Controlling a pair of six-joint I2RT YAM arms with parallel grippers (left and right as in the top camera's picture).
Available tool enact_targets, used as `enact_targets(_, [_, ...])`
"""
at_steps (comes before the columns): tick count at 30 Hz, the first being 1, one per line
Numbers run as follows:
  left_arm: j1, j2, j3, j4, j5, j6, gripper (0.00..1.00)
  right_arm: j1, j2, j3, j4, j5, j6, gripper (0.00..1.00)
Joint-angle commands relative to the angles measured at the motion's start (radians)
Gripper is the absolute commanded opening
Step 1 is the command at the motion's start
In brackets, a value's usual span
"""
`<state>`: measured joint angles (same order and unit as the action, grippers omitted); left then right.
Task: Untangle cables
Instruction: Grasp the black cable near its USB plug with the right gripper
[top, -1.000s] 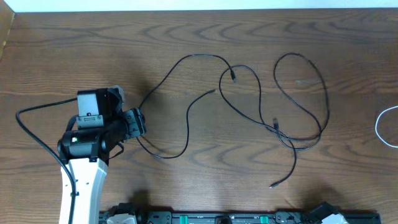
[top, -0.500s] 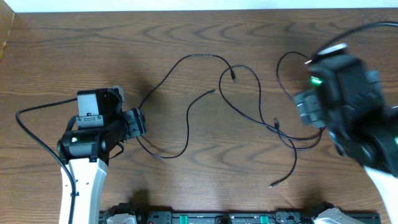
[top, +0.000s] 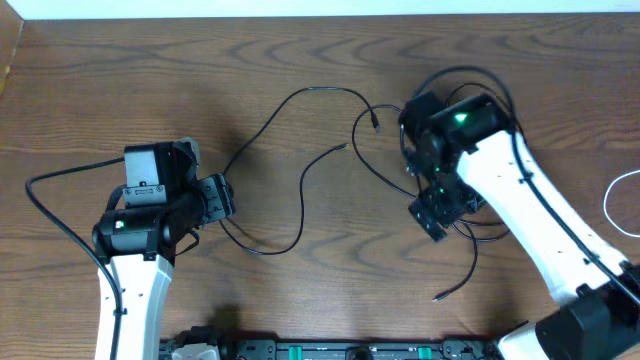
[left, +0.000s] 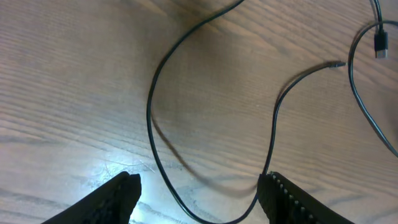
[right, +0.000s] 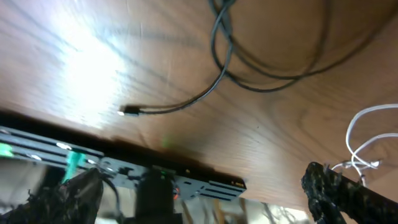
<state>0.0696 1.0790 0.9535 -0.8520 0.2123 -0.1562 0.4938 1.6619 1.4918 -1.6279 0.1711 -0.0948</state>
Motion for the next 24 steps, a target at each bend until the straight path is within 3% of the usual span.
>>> enact_targets(1, [0.003,-0.002,0.006,0.000,0.013,0.014,0.66,-0.035,-0.003,-0.114,0.056,-0.008,-0.102,0.99])
enact_targets(11, [0.003,-0.002,0.006,0.000,0.013,0.013,0.66,-0.196,-0.003,-0.435,0.388,-0.064,-0.157,0.99])
enact_targets(24, [0.003,-0.002,0.006,0.000,0.013,0.014,0.66,-0.333,-0.003,-0.582,0.668,-0.066,-0.095,0.99])
